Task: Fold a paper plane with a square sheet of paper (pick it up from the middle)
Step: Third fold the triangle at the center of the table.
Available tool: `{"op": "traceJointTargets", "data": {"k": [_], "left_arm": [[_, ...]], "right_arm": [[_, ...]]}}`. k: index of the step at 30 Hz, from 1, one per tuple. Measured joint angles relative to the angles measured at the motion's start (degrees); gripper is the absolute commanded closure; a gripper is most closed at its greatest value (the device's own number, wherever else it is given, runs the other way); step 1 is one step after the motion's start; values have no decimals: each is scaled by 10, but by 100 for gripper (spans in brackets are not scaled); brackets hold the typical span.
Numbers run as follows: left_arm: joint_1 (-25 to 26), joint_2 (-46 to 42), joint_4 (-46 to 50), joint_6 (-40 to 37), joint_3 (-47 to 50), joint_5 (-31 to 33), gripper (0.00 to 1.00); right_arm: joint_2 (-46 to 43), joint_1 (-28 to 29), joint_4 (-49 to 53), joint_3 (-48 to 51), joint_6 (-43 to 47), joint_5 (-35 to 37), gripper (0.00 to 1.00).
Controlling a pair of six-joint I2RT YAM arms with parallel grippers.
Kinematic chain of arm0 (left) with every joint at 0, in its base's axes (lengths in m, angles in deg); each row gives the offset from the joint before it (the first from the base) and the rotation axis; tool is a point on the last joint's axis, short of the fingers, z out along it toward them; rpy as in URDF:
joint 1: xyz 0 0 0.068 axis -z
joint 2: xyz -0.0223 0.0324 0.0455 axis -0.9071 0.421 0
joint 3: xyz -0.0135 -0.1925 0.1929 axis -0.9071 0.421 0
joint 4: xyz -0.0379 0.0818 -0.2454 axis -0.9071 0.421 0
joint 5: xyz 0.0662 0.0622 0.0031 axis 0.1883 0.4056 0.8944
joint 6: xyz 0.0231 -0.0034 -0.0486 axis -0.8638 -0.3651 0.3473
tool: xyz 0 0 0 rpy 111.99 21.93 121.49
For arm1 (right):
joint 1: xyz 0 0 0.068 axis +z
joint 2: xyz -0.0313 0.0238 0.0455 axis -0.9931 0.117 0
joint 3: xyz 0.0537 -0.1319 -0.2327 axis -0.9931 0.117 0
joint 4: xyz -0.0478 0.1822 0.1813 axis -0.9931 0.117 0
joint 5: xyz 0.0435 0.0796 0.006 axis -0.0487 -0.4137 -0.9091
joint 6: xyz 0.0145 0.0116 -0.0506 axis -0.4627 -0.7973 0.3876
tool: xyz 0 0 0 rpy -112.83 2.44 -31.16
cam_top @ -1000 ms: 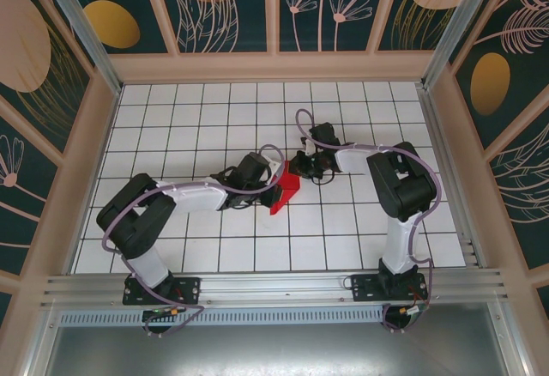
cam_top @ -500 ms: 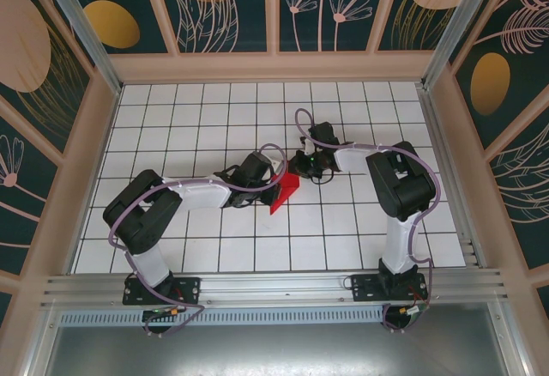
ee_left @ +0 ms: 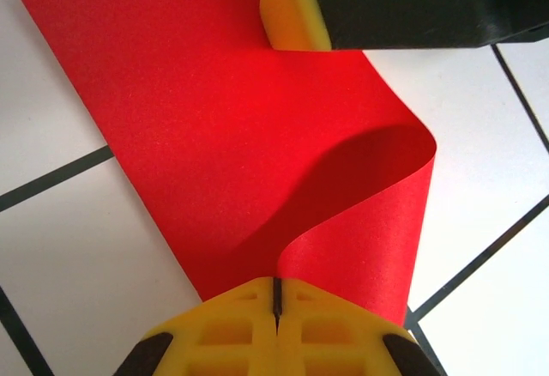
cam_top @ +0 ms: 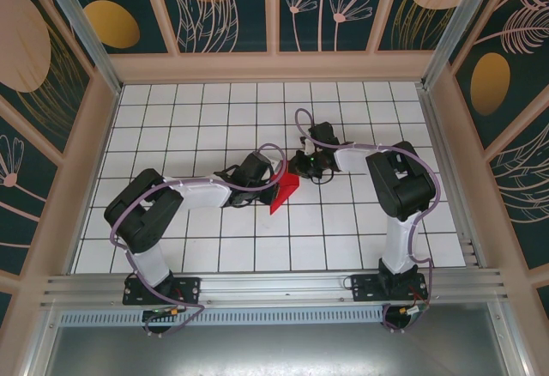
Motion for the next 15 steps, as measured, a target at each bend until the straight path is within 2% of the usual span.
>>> {"op": "traceJointTargets", "data": {"k": [15], "left_arm": [[0, 12, 8, 6, -5, 13, 100]], "right_arm": [[2, 0, 0, -1, 0, 0, 85]]}}
